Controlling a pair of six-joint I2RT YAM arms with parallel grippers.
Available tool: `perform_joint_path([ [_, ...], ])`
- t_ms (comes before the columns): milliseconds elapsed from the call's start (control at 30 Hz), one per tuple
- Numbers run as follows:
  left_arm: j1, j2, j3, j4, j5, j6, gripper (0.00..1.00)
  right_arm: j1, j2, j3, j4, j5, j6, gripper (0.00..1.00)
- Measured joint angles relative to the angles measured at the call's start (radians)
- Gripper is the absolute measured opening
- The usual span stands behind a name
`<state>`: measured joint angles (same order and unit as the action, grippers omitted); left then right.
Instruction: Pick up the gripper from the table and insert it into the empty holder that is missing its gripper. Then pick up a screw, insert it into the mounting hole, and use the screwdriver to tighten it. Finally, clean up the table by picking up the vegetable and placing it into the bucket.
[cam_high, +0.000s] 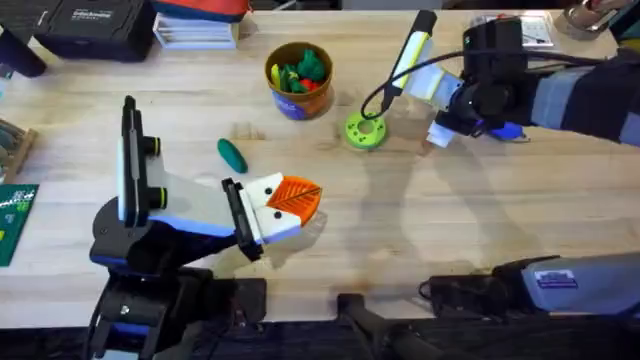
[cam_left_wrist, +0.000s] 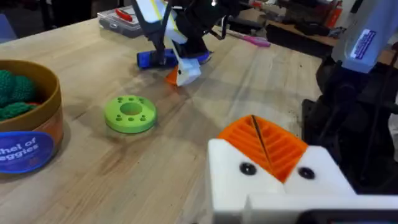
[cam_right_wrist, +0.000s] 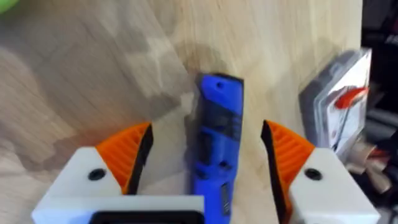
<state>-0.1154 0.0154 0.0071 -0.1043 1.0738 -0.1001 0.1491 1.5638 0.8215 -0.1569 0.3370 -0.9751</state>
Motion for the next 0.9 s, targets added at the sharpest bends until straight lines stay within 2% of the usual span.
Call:
perform_joint_path([
  [200,0.0,0.0,0.0,0.0,0.0,0.0,0.008,0.005,-0.073,0.023,-0.175,0.029,0.191,0.994],
  [367,0.0,0.0,0.0,0.0,0.0,0.0,0.008,0.005,-0.166,0.129,-0.405,0.008,0.378,0.994],
  [533,0.0,0.0,0.0,0.0,0.0,0.0,0.008,0.005,-0.282,0.232,-0.613,-0.133,0.533,0.994],
  [733,0.0,0.0,0.0,0.0,0.0,0.0,0.008,0.005,-0.42,0.325,-0.766,-0.38,0.666,0.994],
  [767,0.0,0.0,0.0,0.0,0.0,0.002,0.04,0.005,-0.518,0.356,-0.834,-0.547,0.75,0.994],
  [900,0.0,0.0,0.0,0.0,0.0,0.004,0.655,0.005,-0.59,0.36,-0.908,-0.649,0.814,0.995],
])
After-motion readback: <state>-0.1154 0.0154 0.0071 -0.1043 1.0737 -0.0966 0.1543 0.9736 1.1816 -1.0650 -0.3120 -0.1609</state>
